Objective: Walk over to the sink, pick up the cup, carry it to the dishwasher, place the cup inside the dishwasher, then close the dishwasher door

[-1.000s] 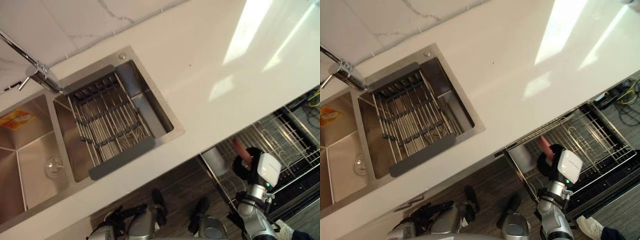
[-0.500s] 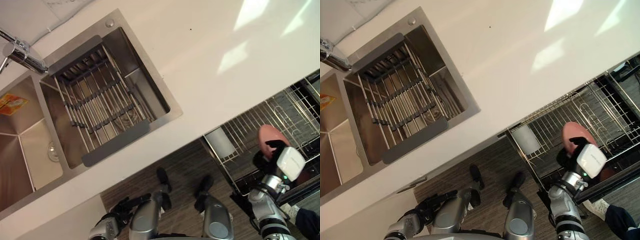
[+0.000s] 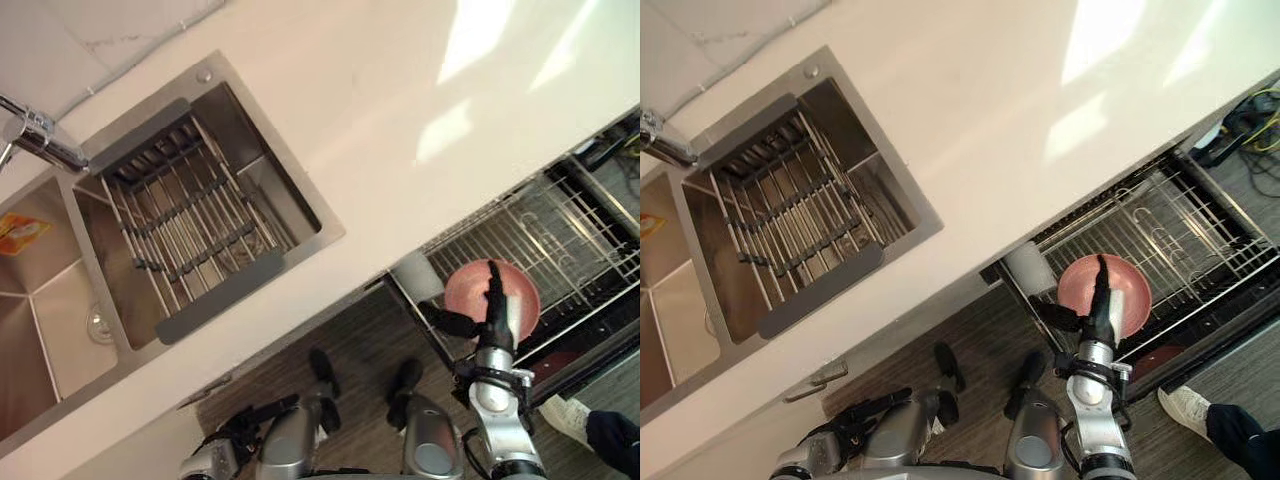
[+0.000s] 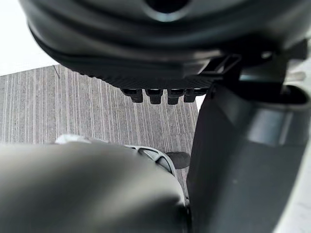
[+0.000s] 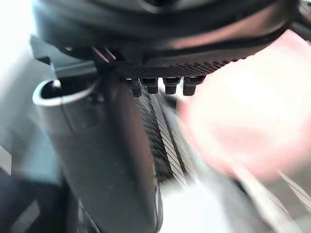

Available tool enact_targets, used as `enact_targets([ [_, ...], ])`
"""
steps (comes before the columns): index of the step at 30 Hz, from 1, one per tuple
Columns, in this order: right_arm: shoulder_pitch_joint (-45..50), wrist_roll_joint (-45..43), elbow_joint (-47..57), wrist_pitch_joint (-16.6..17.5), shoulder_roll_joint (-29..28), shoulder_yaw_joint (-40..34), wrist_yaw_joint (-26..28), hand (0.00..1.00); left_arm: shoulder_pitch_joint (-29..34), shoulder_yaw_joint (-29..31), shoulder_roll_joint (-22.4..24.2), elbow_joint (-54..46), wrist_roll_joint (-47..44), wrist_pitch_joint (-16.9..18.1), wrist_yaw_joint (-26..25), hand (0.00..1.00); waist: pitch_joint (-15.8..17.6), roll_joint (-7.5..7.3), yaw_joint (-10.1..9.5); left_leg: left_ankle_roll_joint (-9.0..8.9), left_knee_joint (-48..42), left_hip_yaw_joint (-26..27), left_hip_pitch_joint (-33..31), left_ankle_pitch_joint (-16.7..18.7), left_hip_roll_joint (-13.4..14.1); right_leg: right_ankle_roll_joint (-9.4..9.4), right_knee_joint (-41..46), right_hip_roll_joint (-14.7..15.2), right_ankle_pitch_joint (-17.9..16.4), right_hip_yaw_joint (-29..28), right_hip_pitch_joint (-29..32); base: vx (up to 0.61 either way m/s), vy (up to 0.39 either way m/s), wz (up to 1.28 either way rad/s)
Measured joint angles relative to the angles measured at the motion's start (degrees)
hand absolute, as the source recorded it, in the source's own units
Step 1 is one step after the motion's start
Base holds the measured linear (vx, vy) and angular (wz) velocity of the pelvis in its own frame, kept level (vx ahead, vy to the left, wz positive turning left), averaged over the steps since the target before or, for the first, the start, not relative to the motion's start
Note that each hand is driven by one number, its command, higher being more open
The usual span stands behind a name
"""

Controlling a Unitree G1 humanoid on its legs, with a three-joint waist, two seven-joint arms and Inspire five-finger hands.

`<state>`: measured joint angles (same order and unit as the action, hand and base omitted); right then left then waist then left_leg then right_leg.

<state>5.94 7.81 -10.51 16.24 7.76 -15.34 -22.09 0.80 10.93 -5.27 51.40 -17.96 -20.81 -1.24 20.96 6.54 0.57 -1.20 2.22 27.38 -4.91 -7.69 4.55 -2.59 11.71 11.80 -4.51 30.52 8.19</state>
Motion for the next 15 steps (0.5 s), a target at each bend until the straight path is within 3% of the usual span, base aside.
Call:
enact_targets([
  [5,-0.02,-4.68,8.52,5.99,0.22,-20.47,-9.71,1.0,1.15,3.73,-0.14,2.47,-0.05,-0.75,-0.08,1.0,-2.36,-2.04,0.87,0.28,-0.59,1.95,3.13,2.04,0.54,-0.19,2.02,0.15,-1.34,-1.85,-1.31,0.03,0.0,-0.19],
  [7,1.28,-10.59,8.67,9.22,0.82,-28.3,-13.79,1.0,2.16,6.76,-0.12,3.18,-0.01,-1.39,0.07,1.0,-3.22,-3.31,2.44,0.06,-0.76,3.48,5.21,3.05,0.73,-0.76,3.01,0.17,-1.74,-3.41,-2.12,0.06,-0.013,-0.35],
  [9,4.19,-18.29,6.07,12.5,0.74,-32.48,-13.68,1.0,2.95,8.57,0.21,3.58,-0.01,-1.64,0.21,1.0,-4.4,-3.62,3.13,-0.28,-0.89,4.44,6.36,3.77,0.81,-0.66,3.42,0.15,-2.12,-4.22,-2.59,0.08,-0.009,-0.27],
  [11,6.53,-32.49,2.72,14.2,-0.31,-35.34,-7.91,1.0,3.27,10.49,1.05,3.82,-0.06,-2.0,0.19,1.0,-5.41,-3.44,3.59,-0.54,-0.85,5.38,7.53,4.29,0.81,-0.49,3.8,0.16,-2.41,-4.81,-3.16,0.08,-0.006,-0.26],
  [13,8.88,-51.61,-2.13,13.6,-3.59,-36.1,1.73,1.0,3.43,11.57,2.14,3.46,-0.14,-2.56,-0.01,1.0,-6.52,-3.09,3.79,-0.87,-0.9,6.07,8.48,4.84,0.83,-0.55,4.4,0.24,-3.08,-5.13,-3.62,0.04,-0.016,-0.15],
  [15,9.39,-60.13,-4.42,12.08,-7.74,-34.5,7.05,1.0,3.46,11.86,3.74,2.52,-0.06,-2.56,-0.14,1.0,-7.19,-2.5,3.85,-0.89,-1.18,6.09,8.66,5.28,0.92,-0.6,4.45,0.35,-3.25,-4.89,-3.96,0.0,0.0,0.0],
])
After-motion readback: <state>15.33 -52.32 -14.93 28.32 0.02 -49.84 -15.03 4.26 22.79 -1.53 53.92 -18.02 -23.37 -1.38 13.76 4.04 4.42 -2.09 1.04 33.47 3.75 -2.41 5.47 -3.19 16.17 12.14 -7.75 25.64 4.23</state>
